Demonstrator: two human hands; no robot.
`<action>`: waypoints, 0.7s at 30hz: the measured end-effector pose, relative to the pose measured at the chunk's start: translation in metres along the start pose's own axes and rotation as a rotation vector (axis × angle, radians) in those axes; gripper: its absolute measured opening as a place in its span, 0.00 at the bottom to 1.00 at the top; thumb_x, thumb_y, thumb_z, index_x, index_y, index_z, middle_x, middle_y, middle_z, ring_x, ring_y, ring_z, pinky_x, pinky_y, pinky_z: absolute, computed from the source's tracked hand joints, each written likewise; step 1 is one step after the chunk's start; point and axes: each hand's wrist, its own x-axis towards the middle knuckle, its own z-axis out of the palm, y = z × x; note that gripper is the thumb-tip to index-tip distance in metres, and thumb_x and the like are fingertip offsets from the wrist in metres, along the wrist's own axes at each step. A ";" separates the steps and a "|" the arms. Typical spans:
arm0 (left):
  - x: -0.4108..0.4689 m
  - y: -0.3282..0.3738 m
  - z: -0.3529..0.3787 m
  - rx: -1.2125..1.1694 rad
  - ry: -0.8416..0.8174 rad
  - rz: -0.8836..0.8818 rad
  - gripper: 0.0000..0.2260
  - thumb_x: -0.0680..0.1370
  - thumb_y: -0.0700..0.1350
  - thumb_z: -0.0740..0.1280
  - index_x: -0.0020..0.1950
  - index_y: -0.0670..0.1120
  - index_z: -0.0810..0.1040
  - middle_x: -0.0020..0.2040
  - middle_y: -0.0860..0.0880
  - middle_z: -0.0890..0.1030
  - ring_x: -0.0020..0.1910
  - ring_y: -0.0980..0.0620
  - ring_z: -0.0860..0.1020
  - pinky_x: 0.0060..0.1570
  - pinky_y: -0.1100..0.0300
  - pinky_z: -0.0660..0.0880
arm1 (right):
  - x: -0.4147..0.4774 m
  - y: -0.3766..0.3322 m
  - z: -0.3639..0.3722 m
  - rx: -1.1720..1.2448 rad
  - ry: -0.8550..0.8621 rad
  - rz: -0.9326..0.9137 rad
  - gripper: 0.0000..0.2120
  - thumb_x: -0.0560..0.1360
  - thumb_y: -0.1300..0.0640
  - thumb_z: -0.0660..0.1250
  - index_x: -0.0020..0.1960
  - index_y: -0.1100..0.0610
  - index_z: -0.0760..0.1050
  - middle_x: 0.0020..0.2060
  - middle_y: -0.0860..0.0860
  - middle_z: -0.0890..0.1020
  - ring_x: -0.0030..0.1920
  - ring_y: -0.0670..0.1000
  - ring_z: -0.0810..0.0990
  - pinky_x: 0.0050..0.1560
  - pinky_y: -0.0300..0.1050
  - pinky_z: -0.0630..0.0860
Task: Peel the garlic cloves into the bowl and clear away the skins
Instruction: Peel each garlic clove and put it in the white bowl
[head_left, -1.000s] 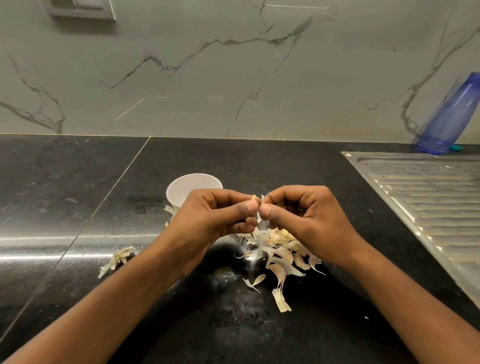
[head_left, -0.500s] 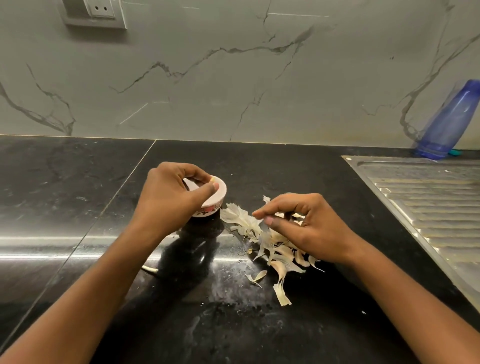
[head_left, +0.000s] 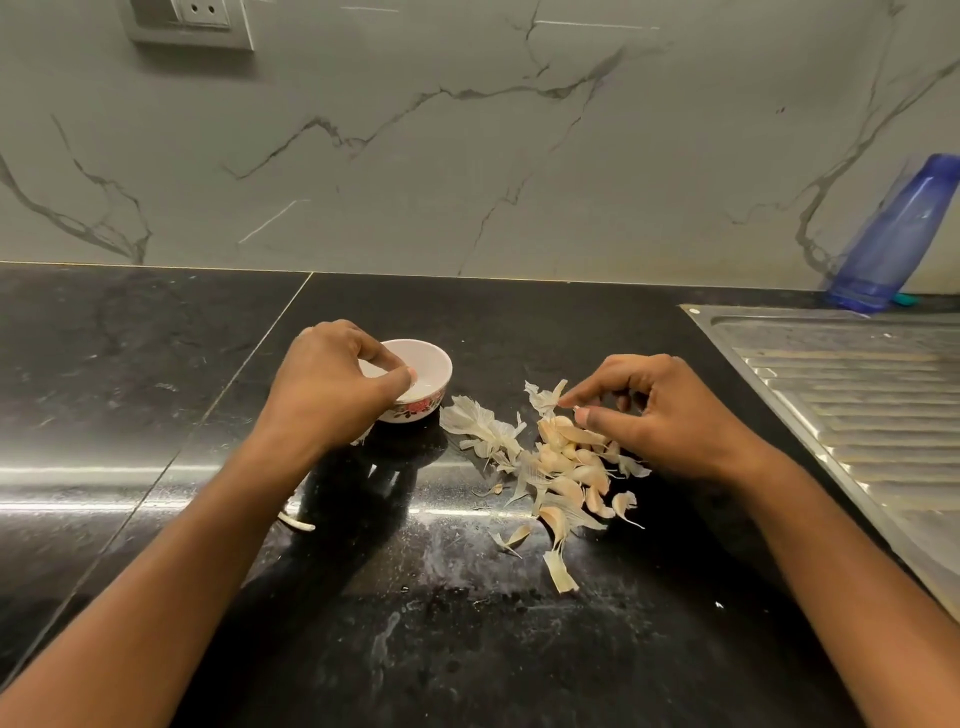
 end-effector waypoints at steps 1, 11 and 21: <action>0.000 0.000 -0.001 -0.032 0.011 0.004 0.06 0.76 0.50 0.76 0.50 0.49 0.89 0.60 0.48 0.84 0.60 0.49 0.79 0.58 0.49 0.78 | 0.000 0.001 -0.001 -0.025 -0.004 0.013 0.07 0.77 0.53 0.76 0.49 0.40 0.87 0.44 0.39 0.83 0.43 0.47 0.79 0.42 0.41 0.75; -0.019 0.016 0.010 -0.280 0.050 0.299 0.01 0.78 0.45 0.76 0.46 0.51 0.88 0.32 0.66 0.79 0.29 0.61 0.74 0.33 0.71 0.69 | -0.002 -0.001 -0.004 -0.079 -0.120 0.055 0.03 0.74 0.47 0.79 0.47 0.42 0.87 0.43 0.38 0.85 0.45 0.44 0.81 0.45 0.47 0.80; -0.044 0.030 0.045 -0.616 -0.377 0.309 0.12 0.76 0.45 0.78 0.59 0.45 0.87 0.44 0.49 0.89 0.35 0.42 0.85 0.39 0.41 0.85 | -0.003 -0.025 0.006 0.300 -0.085 -0.103 0.09 0.78 0.51 0.74 0.57 0.51 0.85 0.49 0.49 0.87 0.47 0.52 0.86 0.46 0.46 0.84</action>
